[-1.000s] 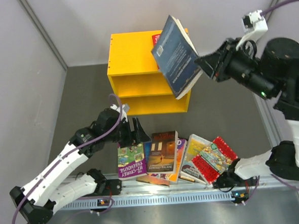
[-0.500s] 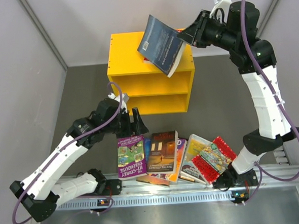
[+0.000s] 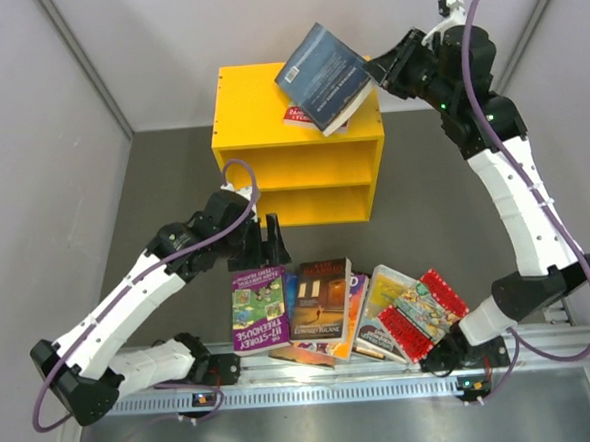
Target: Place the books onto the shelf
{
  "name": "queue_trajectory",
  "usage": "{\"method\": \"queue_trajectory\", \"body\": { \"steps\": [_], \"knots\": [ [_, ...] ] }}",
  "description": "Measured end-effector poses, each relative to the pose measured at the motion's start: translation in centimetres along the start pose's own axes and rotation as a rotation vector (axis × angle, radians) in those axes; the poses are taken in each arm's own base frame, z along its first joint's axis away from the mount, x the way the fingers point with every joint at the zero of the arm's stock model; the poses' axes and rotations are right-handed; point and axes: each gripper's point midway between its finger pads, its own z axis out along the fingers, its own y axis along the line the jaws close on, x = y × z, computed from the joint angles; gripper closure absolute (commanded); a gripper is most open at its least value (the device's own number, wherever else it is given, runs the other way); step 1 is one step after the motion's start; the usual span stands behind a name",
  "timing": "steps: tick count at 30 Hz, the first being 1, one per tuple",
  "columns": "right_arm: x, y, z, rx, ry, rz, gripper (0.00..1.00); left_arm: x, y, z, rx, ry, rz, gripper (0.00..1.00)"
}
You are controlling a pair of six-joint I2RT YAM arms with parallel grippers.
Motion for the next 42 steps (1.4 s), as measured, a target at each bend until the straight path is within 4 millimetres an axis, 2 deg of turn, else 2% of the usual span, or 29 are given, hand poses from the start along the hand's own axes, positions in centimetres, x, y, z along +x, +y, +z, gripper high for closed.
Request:
{"method": "queue_trajectory", "body": {
  "steps": [3,5,17,20,27,34,42],
  "knots": [
    [0.5,-1.7,1.0,0.094,-0.036,0.032,1.0,0.1,0.2,0.5,-0.014,0.017,0.007,0.18],
    [0.6,-2.0,1.4,0.144,-0.07,0.041,1.0,0.1,0.3,0.6,-0.016,0.018,0.012,0.18],
    [2.5,0.6,0.2,0.388,-0.251,0.018,1.0,-0.2,0.8,0.1,-0.035,0.014,0.03,0.18],
    [3.1,-0.5,0.1,0.467,-0.274,0.013,1.0,-0.2,1.0,-0.4,-0.041,0.009,0.039,0.18],
    [3.0,-3.2,0.4,0.598,-0.329,0.009,1.0,-0.2,1.7,-1.3,-0.061,0.004,0.069,0.18],
    [3.7,-4.6,0.8,0.675,-0.346,0.028,1.0,-0.3,2.3,-1.9,-0.083,0.004,0.096,0.17],
    [6.2,-4.7,0.8,0.703,-0.359,0.063,1.0,-0.2,3.3,-2.4,-0.119,0.01,0.121,0.17]
  ]
}}
